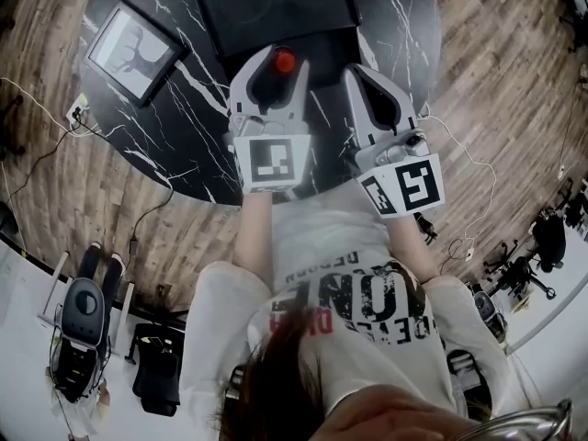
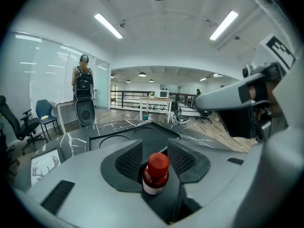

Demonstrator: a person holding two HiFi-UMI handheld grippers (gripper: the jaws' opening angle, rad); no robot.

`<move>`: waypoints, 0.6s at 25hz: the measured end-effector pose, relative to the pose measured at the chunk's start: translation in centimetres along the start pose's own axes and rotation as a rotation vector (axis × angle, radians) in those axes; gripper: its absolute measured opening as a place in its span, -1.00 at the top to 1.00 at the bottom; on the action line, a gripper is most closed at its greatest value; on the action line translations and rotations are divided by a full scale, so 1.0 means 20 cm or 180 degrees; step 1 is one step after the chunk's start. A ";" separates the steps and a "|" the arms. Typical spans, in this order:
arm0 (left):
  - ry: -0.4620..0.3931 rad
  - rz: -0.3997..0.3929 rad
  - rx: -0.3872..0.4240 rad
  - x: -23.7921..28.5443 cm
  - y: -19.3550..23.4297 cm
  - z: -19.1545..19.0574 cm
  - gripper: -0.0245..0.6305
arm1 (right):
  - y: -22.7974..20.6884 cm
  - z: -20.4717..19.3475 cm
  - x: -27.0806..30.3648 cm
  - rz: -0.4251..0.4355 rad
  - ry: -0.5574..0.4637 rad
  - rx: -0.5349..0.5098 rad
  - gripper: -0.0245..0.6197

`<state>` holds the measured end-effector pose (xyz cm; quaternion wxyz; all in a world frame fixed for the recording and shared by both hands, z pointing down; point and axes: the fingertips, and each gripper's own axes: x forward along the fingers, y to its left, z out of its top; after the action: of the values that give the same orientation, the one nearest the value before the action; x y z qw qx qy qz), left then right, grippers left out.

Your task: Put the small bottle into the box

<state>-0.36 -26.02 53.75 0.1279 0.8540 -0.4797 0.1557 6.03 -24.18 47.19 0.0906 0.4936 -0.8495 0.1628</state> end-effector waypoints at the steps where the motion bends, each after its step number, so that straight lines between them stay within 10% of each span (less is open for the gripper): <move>1: -0.0018 0.0003 -0.0003 -0.01 0.00 0.01 0.44 | 0.00 0.00 -0.01 0.0001 -0.0008 -0.0004 0.92; 15: -0.0340 0.0183 0.0157 -0.15 0.06 0.22 0.88 | 0.09 0.09 -0.08 0.0023 -0.0141 -0.0084 0.92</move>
<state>-2.21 -25.80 48.60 0.0765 0.8499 -0.5061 0.1253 5.24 -22.60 44.64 0.0777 0.4927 -0.8552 0.1409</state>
